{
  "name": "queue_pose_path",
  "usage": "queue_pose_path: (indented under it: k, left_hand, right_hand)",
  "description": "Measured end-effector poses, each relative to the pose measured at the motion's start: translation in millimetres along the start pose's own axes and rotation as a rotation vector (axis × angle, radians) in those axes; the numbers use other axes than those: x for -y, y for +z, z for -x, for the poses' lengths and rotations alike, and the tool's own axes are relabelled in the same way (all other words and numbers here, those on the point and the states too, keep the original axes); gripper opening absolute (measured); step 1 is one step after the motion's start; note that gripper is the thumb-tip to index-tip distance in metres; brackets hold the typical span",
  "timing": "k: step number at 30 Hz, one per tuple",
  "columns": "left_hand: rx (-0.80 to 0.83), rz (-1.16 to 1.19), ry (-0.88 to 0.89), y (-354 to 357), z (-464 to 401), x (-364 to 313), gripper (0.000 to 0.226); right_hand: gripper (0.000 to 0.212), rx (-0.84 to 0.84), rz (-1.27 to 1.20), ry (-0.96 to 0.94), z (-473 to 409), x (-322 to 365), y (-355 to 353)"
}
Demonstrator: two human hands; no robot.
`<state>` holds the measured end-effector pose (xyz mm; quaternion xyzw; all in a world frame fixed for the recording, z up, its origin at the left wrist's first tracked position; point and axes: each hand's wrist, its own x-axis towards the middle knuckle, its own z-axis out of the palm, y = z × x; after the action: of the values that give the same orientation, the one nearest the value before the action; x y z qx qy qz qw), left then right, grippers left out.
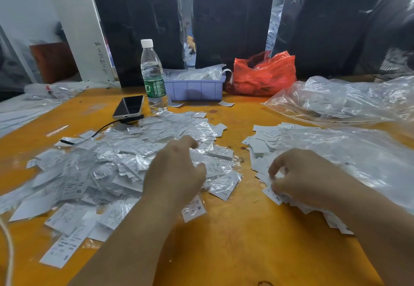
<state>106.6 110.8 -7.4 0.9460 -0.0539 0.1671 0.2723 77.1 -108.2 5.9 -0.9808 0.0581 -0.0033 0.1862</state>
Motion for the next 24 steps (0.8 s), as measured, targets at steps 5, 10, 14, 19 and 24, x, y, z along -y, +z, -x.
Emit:
queue_pose_path:
  k: [5, 10, 14, 19, 24]
  left_hand:
    - [0.124, 0.021, 0.124, 7.1, 7.5, -9.0, 0.021]
    - [0.154, 0.114, 0.108, 8.4, 5.6, -7.1, 0.012]
    - [0.228, 0.222, 0.104, 10.6, 9.6, -11.5, 0.006]
    - [0.274, 0.288, 0.113, 12.3, 14.8, -16.3, 0.007]
    - [0.329, 0.316, 0.161, 15.2, 21.1, -23.0, 0.008]
  right_hand:
    - [0.04, 0.04, 0.068, 0.092, 1.7, 1.2, -6.7]
    - [0.029, 0.022, 0.138, 0.1, 1.5, 0.0, -4.3]
    - [0.019, -0.005, 0.151, 0.064, -0.5, 0.0, -0.6]
    - [0.014, -0.017, 0.159, 0.03, -1.9, -1.6, 4.2]
    - [0.033, 0.006, 0.11, 0.039, -0.2, -1.1, -0.3]
